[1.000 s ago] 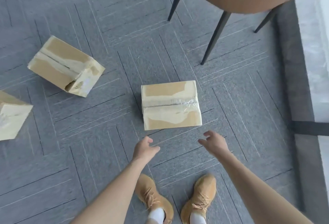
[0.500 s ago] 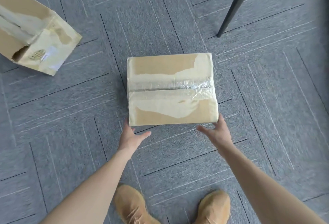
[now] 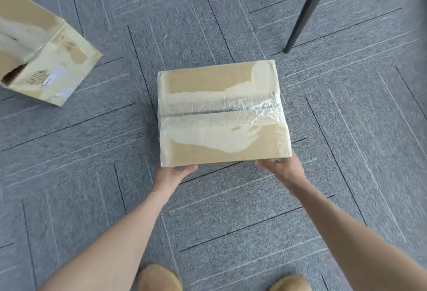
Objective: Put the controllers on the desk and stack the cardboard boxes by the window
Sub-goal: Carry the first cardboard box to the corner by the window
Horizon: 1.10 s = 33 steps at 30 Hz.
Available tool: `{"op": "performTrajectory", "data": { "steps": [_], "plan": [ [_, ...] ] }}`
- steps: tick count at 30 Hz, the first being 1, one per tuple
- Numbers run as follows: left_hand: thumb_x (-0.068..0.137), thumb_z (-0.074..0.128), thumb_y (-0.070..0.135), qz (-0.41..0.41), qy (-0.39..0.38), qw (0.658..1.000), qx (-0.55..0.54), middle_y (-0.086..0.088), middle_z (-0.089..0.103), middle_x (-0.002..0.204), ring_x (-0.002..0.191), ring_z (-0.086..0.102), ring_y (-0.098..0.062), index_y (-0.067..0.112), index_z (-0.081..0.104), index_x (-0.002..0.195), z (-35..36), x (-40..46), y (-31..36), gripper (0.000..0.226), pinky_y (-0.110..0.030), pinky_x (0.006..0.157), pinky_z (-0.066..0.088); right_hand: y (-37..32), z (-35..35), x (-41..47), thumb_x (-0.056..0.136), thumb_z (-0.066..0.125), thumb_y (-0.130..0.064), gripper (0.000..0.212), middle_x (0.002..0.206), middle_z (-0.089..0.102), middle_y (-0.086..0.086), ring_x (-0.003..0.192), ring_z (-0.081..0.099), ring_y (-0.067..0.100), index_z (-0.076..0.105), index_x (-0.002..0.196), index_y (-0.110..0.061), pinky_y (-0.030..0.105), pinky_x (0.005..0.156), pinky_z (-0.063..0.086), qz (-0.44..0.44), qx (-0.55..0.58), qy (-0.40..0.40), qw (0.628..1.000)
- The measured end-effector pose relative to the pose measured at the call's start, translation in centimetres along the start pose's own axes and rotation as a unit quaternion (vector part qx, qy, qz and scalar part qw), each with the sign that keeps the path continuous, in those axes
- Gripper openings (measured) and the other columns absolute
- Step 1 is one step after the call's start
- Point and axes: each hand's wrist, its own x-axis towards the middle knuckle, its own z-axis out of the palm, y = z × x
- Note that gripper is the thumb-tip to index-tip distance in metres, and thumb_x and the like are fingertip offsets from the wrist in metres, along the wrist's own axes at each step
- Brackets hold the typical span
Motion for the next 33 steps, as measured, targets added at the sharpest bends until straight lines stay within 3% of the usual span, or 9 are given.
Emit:
{"op": "performTrajectory", "data": {
  "steps": [2,4,6,10,14,20,24,30,33],
  "plan": [
    [0.059,0.085,0.053,0.036,0.006,0.999,-0.022,0.01,0.056,0.073,0.066,0.052,-0.007,0.016,0.059,0.074,-0.8,-1.0,0.5,0.047,-0.026,0.084,0.043,-1.3,-0.6,-0.7,0.042,0.085,-0.052,0.102,0.116,0.07,-0.004,0.11,0.065,0.016,0.056,0.134,-0.019,0.038,0.095,0.056,-0.002,0.009,0.001,1.0],
    [0.065,0.089,0.04,0.08,0.011,0.996,-0.041,0.01,0.069,0.094,0.089,0.063,-0.01,0.016,0.07,0.101,-2.0,-2.3,1.3,0.047,-0.026,0.09,0.044,-2.7,-1.3,-1.7,0.042,0.086,-0.049,0.098,0.111,0.073,-0.004,0.105,0.069,0.014,0.059,0.131,-0.017,0.039,0.094,0.058,-0.002,0.022,-0.007,1.0],
    [0.067,0.089,0.036,0.095,0.016,0.993,-0.063,0.01,0.069,0.106,0.105,0.062,-0.014,0.015,0.065,0.117,-3.5,-4.3,2.7,0.059,-0.029,0.096,0.042,-4.4,-1.9,-2.9,0.047,0.089,-0.045,0.089,0.107,0.076,-0.003,0.101,0.072,0.013,0.061,0.127,-0.019,0.039,0.092,0.06,-0.004,0.039,-0.015,0.999],
    [0.076,0.086,0.027,0.081,0.016,0.989,-0.119,0.016,0.058,0.098,0.094,0.055,-0.006,0.016,0.051,0.115,-6.0,-8.3,5.4,0.054,-0.03,0.095,0.041,-8.2,-3.3,-6.3,0.058,0.09,-0.027,0.065,0.107,0.076,0.0,0.1,0.073,0.015,0.059,0.115,-0.029,0.033,0.09,0.055,-0.004,0.109,-0.028,0.994],
    [0.073,0.088,0.031,0.078,-0.016,0.987,-0.14,0.012,0.067,0.11,0.096,0.058,0.004,0.018,0.053,0.126,-9.2,-11.7,7.1,0.065,-0.042,0.101,0.048,-12.1,-5.0,-10.4,0.071,0.085,-0.016,0.048,0.099,0.075,-0.007,0.089,0.071,0.001,0.056,0.102,-0.037,0.022,0.081,0.052,0.002,0.121,-0.048,0.992],
    [0.079,0.083,0.017,0.127,-0.035,0.978,-0.164,0.016,0.062,0.1,0.087,0.055,0.007,0.023,0.049,0.12,-13.5,-19.2,14.3,0.053,-0.025,0.092,0.044,-19.9,-9.9,-16.2,0.062,0.091,-0.031,0.06,0.102,0.079,-0.004,0.096,0.074,0.014,0.064,0.116,-0.024,0.035,0.085,0.057,-0.003,0.137,-0.013,0.99],
    [0.075,0.085,0.032,0.165,-0.048,0.971,-0.169,0.01,0.063,0.113,0.101,0.06,-0.008,0.024,0.045,0.133,-16.7,-24.1,21.9,0.071,-0.031,0.102,0.04,-27.0,-15.4,-19.6,0.072,0.09,-0.02,0.051,0.103,0.08,-0.003,0.094,0.077,0.015,0.068,0.118,-0.02,0.047,0.09,0.06,-0.047,0.15,-0.001,0.988],
    [0.076,0.083,0.038,0.224,-0.038,0.958,-0.173,-0.004,0.052,0.143,0.126,0.049,-0.018,0.017,0.035,0.148,-23.3,-34.0,33.9,0.089,-0.04,0.112,0.033,-38.5,-23.2,-25.8,0.068,0.093,-0.032,0.066,0.109,0.077,-0.006,0.102,0.074,0.017,0.059,0.124,-0.028,0.05,0.092,0.057,-0.118,0.162,0.049,0.979],
    [0.071,0.084,0.047,0.249,-0.032,0.954,-0.166,-0.001,0.051,0.144,0.137,0.045,-0.025,0.021,0.035,0.147,-26.9,-39.5,38.5,0.094,-0.044,0.113,0.033,-44.4,-26.8,-29.9,0.066,0.093,-0.035,0.068,0.109,0.076,-0.008,0.103,0.072,0.018,0.057,0.124,-0.033,0.051,0.092,0.056,-0.153,0.177,0.068,0.97]
  ]
}}
